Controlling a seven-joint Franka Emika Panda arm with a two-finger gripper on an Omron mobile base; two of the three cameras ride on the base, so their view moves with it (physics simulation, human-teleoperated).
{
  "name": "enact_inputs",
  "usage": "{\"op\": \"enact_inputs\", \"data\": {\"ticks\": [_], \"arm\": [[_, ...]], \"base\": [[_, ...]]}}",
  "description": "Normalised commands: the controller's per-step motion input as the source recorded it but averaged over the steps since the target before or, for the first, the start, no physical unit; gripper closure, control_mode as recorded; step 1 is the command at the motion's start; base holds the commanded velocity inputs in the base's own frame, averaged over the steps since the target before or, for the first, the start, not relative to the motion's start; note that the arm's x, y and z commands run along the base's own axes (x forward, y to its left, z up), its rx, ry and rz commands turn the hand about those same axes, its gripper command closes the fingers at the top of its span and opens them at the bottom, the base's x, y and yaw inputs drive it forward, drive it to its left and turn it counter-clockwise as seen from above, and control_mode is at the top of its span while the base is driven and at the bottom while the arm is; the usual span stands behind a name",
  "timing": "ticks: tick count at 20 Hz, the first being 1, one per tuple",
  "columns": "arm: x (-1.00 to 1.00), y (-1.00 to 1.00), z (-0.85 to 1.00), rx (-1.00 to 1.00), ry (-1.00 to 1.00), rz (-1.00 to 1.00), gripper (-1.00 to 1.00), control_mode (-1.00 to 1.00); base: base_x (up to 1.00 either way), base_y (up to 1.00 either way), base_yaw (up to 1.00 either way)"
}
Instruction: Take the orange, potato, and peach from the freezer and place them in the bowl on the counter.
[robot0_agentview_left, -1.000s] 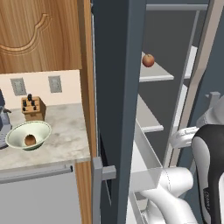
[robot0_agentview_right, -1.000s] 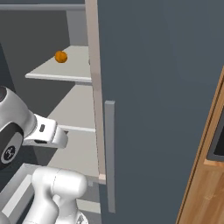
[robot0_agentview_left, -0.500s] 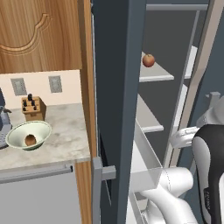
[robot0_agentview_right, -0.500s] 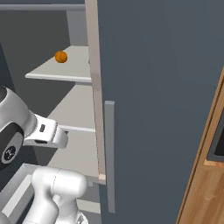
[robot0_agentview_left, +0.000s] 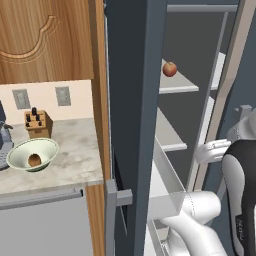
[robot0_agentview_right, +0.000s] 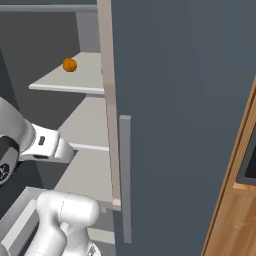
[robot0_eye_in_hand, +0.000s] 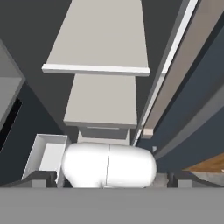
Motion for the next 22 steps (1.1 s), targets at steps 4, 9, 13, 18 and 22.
{"op": "enact_inputs", "data": {"ticks": [4, 9, 13, 18, 22], "arm": [[0.07, 0.02, 0.70, 0.00, -0.13, 0.00, -1.00, -1.00], [0.31, 0.22, 0.46, 0.00, -0.11, -0.01, -1.00, -1.00], [0.27, 0.26, 0.32, 0.00, -0.09, -0.10, -1.00, -1.00], [0.26, 0.03, 0.13, 0.01, -0.04, -0.16, -1.00, -1.00], [0.55, 0.00, 0.02, 0.07, -0.03, -0.11, -1.00, -1.00]], "base": [[0.00, 0.00, 0.00], [0.00, 0.00, 0.00], [0.00, 0.00, 0.00], [0.00, 0.00, 0.00], [0.00, 0.00, 0.00]]}}
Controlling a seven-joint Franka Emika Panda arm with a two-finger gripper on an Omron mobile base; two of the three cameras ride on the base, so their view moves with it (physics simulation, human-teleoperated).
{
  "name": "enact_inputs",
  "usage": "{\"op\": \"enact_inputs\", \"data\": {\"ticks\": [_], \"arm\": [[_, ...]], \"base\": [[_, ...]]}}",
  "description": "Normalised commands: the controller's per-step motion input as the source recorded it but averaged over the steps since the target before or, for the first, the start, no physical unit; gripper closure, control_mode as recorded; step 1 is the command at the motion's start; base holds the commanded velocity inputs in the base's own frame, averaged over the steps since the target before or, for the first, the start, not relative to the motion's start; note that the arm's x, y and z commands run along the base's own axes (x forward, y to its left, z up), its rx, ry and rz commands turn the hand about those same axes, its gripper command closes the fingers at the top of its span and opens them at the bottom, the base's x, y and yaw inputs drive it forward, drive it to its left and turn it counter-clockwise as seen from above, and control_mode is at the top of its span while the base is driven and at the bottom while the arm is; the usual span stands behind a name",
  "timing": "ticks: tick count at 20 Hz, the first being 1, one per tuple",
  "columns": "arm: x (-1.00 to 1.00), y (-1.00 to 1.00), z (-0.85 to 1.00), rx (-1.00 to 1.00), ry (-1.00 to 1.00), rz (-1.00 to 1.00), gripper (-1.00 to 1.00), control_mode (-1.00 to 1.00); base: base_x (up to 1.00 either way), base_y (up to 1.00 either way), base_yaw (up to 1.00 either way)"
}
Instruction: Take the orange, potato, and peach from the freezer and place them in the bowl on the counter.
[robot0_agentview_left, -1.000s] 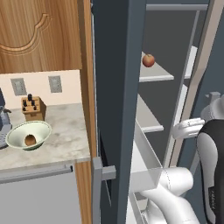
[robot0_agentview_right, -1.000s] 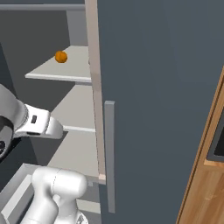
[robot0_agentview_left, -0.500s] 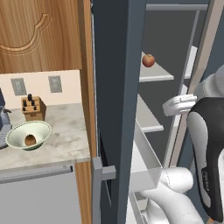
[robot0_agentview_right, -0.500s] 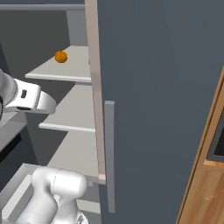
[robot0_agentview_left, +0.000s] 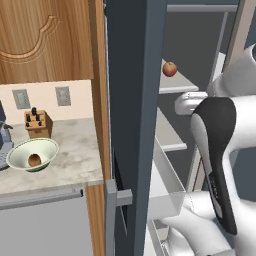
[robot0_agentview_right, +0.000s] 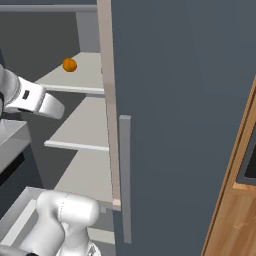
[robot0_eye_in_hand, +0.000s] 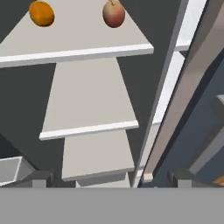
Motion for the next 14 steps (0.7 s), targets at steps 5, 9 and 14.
{"op": "enact_inputs", "data": {"ticks": [5, 9, 14], "arm": [[0.66, 0.00, 0.02, 0.04, -0.06, -0.09, -1.00, -1.00], [0.46, 0.00, 0.06, 0.01, -0.11, -0.10, -1.00, -1.00], [0.30, 0.00, 0.06, 0.00, -0.18, -0.07, -1.00, -1.00]], "base": [[0.00, 0.00, 0.00], [0.00, 0.00, 0.00], [0.00, 0.00, 0.00]]}}
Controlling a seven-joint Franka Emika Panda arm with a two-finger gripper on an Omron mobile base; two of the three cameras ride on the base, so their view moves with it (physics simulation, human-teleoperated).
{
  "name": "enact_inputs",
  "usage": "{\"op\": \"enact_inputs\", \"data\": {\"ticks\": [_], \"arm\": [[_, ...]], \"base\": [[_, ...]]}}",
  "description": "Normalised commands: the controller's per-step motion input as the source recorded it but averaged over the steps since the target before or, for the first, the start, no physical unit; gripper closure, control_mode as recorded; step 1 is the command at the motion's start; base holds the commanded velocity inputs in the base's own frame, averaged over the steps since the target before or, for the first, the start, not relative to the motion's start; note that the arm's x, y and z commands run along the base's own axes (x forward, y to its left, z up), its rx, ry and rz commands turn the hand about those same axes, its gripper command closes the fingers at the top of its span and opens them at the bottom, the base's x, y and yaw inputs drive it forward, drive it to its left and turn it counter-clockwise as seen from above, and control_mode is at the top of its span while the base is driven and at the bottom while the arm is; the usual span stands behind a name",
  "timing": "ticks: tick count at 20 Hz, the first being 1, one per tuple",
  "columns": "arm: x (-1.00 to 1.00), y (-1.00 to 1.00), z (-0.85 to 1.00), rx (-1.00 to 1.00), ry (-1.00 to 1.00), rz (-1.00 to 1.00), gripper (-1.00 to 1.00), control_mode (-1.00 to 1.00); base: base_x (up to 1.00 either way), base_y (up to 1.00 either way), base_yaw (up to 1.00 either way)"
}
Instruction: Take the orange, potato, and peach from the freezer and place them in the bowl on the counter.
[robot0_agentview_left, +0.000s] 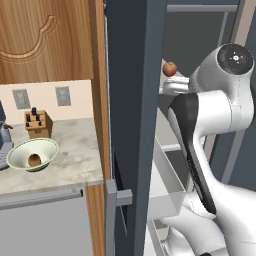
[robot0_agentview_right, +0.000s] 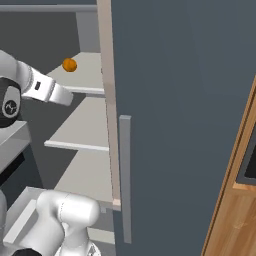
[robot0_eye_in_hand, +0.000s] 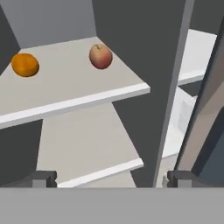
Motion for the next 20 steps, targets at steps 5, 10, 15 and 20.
{"op": "enact_inputs", "data": {"ticks": [5, 10, 15, 20], "arm": [[0.39, 0.00, 0.28, 0.00, -0.08, -0.06, -1.00, -1.00], [0.49, 0.00, 0.30, 0.00, 0.01, -0.02, -1.00, -1.00], [0.56, 0.00, 0.02, 0.00, 0.14, 0.00, -1.00, -1.00], [0.63, 0.00, -0.01, 0.00, 0.12, 0.00, -1.00, -1.00]], "base": [[0.00, 0.00, 0.00], [0.00, 0.00, 0.00], [0.00, 0.00, 0.00], [0.00, 0.00, 0.00]]}}
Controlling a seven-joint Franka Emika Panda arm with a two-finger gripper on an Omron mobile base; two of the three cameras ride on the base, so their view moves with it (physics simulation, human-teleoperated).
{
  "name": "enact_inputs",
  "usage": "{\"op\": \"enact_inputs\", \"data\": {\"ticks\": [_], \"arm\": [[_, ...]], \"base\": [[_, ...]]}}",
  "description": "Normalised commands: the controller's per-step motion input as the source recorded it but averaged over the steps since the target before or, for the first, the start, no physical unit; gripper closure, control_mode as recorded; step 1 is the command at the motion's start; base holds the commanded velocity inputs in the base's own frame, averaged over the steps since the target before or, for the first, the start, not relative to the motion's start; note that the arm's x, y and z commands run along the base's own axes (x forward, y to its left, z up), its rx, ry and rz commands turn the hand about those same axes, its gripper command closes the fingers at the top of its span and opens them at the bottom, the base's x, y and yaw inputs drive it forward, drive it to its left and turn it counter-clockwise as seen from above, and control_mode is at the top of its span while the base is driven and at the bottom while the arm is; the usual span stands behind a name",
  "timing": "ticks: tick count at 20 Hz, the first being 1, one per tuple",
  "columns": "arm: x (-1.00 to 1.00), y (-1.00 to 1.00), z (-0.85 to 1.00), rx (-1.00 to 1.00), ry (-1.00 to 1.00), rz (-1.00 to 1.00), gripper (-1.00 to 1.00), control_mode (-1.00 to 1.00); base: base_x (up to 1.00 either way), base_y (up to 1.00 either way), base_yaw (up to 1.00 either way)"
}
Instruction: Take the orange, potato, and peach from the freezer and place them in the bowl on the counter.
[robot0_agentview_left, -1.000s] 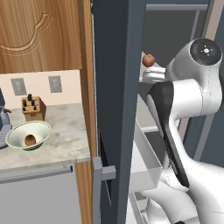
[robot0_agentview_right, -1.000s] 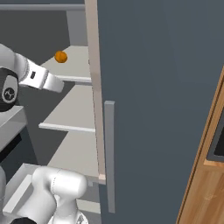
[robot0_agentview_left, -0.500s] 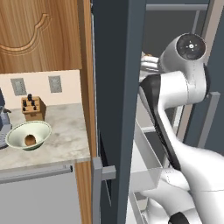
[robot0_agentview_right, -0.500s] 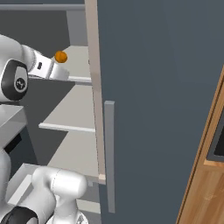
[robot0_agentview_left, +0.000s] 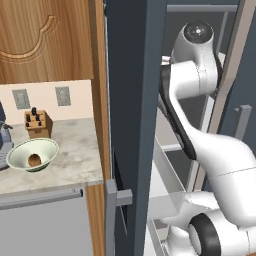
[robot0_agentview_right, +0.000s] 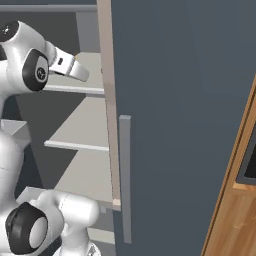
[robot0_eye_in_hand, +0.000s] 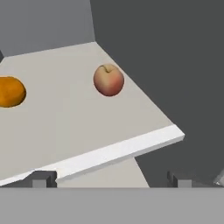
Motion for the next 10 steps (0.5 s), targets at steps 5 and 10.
{"op": "enact_inputs", "data": {"ticks": [5, 10], "arm": [[0.57, 0.00, -0.07, 0.00, 0.00, -0.01, -1.00, -1.00], [0.47, -0.01, -0.35, 0.00, 0.00, -0.05, -1.00, -1.00]], "base": [[0.00, 0.00, 0.00], [0.00, 0.00, 0.00]]}}
